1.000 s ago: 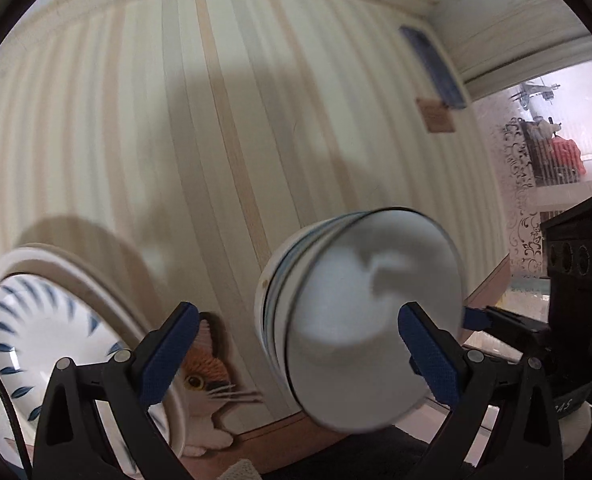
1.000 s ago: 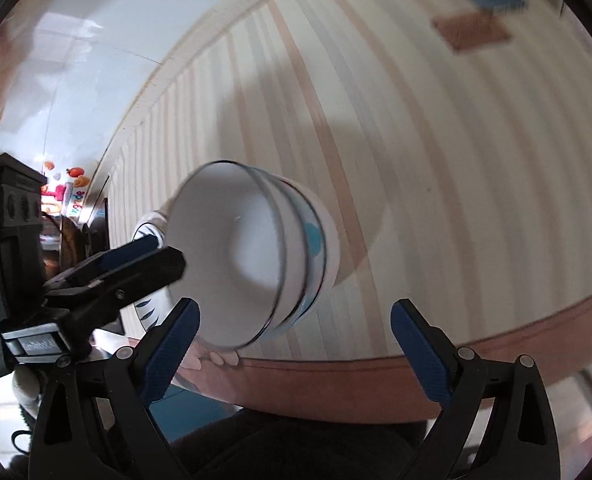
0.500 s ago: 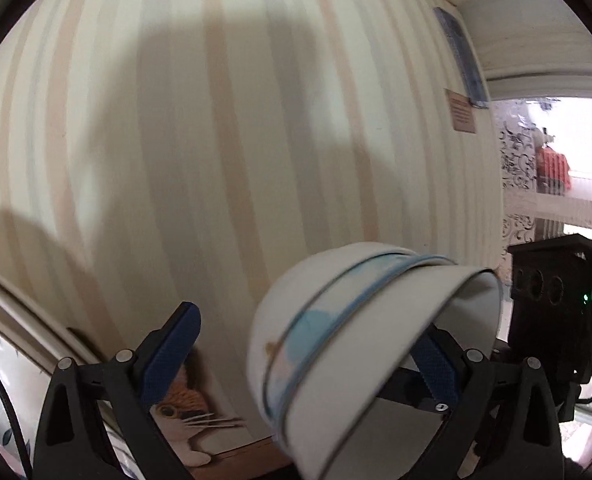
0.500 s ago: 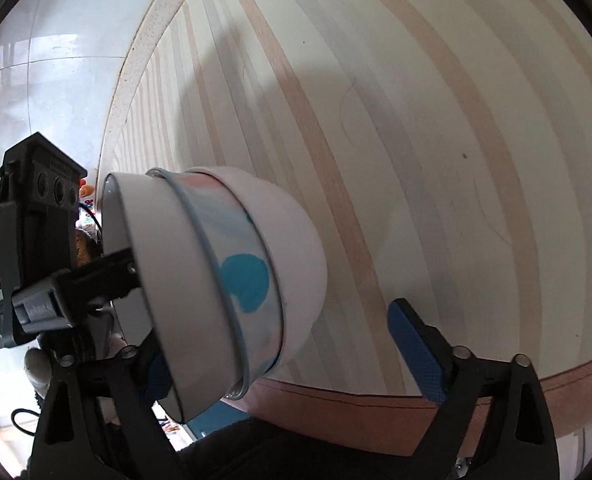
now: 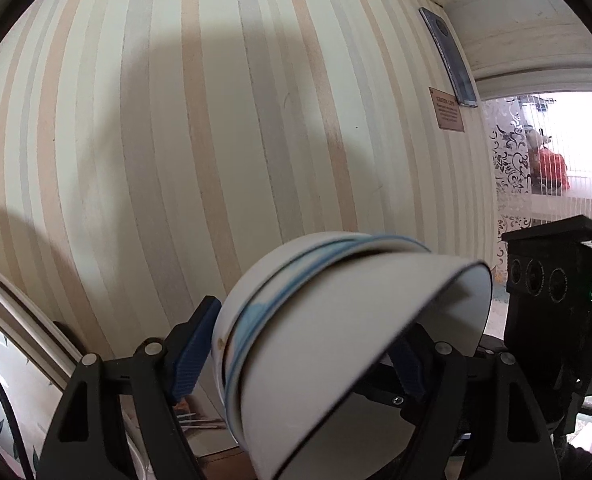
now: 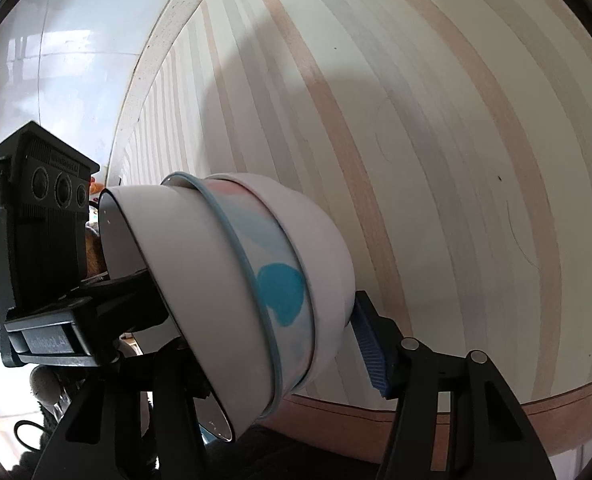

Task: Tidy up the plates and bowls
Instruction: 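Lift the bowl stack and carry it over the plate stack, then lower the bowl stack onto the blue-striped plate and open both grippers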

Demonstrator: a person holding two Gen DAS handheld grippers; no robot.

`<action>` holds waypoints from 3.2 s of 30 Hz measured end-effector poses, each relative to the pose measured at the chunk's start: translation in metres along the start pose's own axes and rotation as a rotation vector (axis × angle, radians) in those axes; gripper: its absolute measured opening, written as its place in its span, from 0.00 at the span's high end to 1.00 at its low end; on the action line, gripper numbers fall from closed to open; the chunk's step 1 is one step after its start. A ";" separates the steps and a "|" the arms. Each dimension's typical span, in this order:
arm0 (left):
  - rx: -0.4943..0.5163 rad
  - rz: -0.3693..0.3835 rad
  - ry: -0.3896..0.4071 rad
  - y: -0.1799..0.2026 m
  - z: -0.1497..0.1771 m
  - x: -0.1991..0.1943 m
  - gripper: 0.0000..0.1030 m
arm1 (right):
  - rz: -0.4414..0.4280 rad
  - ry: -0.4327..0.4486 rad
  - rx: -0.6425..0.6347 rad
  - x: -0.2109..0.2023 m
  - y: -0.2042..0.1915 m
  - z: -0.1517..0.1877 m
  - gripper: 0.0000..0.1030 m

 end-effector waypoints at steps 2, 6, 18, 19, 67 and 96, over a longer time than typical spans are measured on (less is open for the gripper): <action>-0.007 -0.010 0.004 -0.001 0.001 -0.001 0.25 | 0.005 -0.004 -0.009 -0.001 -0.001 -0.001 0.43; -0.035 -0.009 0.024 -0.006 0.002 -0.006 0.26 | -0.002 -0.010 -0.020 -0.003 -0.006 -0.004 0.43; -0.066 0.014 0.117 -0.019 -0.004 -0.035 0.26 | 0.029 -0.004 -0.159 -0.002 -0.038 -0.012 0.43; -0.066 0.020 0.122 -0.022 -0.004 -0.042 0.26 | 0.033 -0.001 -0.161 -0.003 -0.040 -0.011 0.43; -0.107 -0.028 0.152 -0.201 0.068 -0.083 0.26 | 0.008 -0.017 -0.256 0.159 -0.164 0.056 0.43; -0.132 -0.389 0.501 -0.201 0.121 -0.190 0.08 | 0.340 0.211 -0.433 0.084 -0.238 0.101 0.10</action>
Point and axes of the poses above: each gripper's, at about its wrist camera, not at the fingertips, and x roughly the way its jaws point, y to its right, z to its underside, the point moved 4 cm from there along x, roughly the way its jaws point, and after that the axes turned 11 degrees about -z, right-handed, at the moved point
